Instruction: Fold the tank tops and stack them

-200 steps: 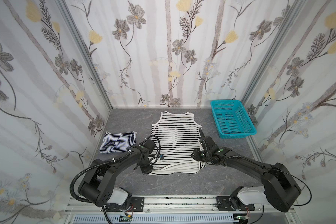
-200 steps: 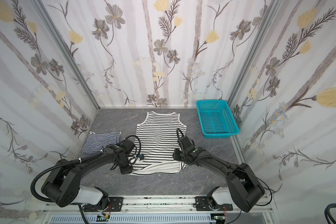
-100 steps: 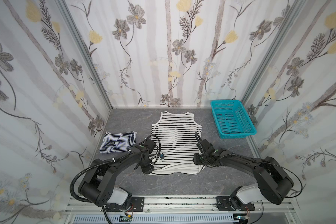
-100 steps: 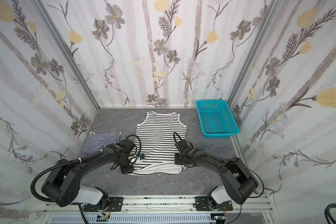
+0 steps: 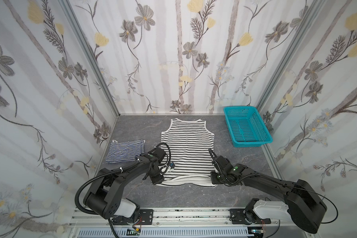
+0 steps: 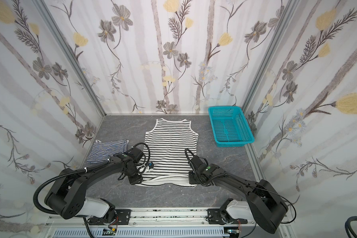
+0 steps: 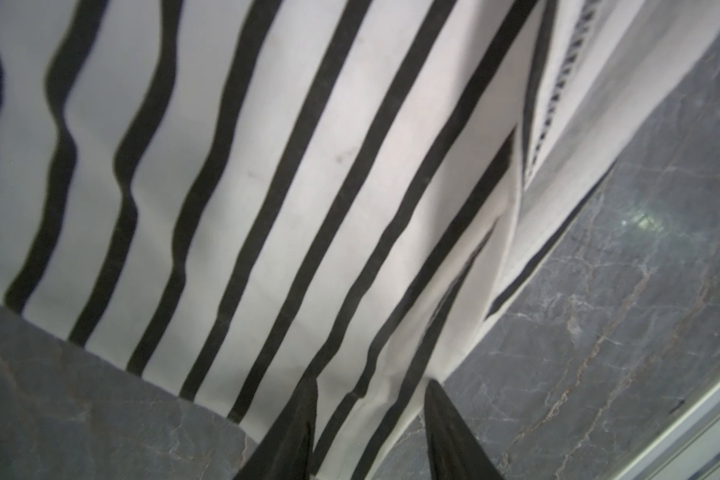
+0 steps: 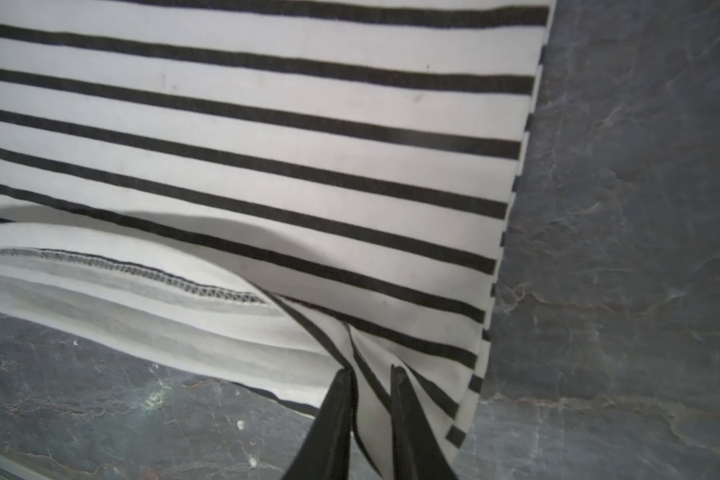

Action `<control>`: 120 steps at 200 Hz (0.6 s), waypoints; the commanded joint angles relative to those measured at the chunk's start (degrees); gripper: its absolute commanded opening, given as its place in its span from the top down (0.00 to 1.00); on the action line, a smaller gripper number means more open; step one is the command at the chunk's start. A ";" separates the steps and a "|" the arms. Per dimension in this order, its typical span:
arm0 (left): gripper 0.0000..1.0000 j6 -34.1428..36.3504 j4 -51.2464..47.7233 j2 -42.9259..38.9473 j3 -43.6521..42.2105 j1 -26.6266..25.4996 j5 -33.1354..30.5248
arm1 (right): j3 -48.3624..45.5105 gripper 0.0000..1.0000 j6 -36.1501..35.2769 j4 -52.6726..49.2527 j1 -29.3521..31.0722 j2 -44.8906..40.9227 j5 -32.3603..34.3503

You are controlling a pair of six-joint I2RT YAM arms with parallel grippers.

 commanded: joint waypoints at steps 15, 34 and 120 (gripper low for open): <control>0.56 0.37 -0.25 -1.12 -0.75 0.10 -1.93 | -2.78 0.81 2.28 -2.19 0.42 -2.97 0.93; 0.56 0.63 -0.26 -1.75 -1.31 0.10 -2.49 | -4.03 0.79 3.39 -2.79 0.42 -4.49 0.61; 0.56 2.55 -0.26 -2.84 -1.10 0.77 -6.70 | 0.70 0.70 8.61 -3.56 0.51 -9.32 0.74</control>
